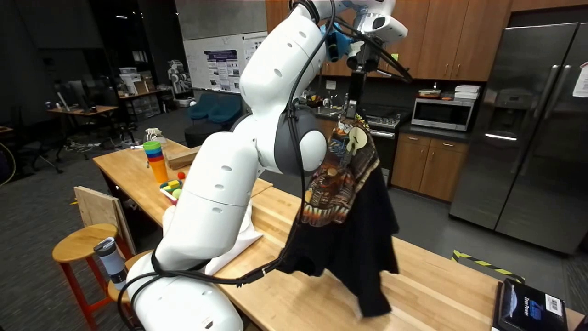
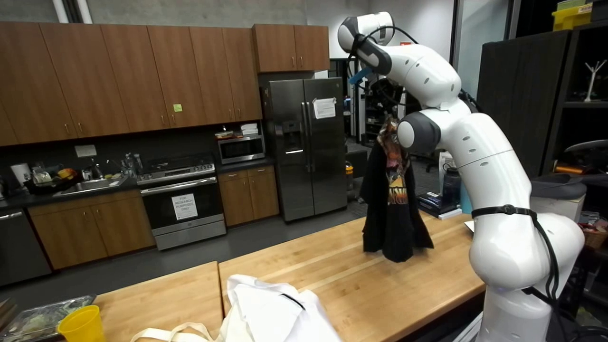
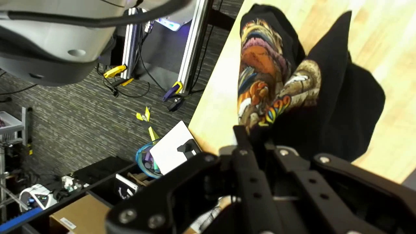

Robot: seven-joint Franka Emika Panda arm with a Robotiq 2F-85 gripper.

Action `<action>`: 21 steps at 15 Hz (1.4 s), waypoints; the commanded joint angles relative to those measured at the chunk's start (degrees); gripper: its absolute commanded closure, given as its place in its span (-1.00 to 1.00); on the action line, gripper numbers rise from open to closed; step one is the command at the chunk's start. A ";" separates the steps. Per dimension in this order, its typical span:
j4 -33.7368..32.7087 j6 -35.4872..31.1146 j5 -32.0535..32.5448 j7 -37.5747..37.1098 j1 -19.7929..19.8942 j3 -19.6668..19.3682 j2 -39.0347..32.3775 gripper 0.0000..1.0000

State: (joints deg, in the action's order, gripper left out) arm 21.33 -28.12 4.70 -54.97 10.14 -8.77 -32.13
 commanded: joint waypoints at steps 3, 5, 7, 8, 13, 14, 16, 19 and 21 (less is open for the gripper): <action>0.52 0.14 -0.68 1.40 -0.26 -0.37 0.34 0.81; 0.59 0.13 -0.68 1.72 -0.21 -0.37 0.39 0.81; 0.65 0.10 -0.69 1.77 -0.15 -0.37 0.43 0.81; 0.65 0.10 -0.69 1.78 -0.14 -0.37 0.43 0.95; -1.72 0.85 -1.36 0.78 0.59 -0.46 -2.14 0.81; -1.83 0.92 -1.57 0.59 0.83 -0.45 -2.59 0.81; -1.81 0.92 -1.69 0.55 1.17 -0.47 -3.05 0.81; -1.13 0.66 -1.71 0.48 1.16 -0.48 -2.72 0.81; -0.76 0.50 -1.70 0.43 1.09 -0.47 -2.49 0.81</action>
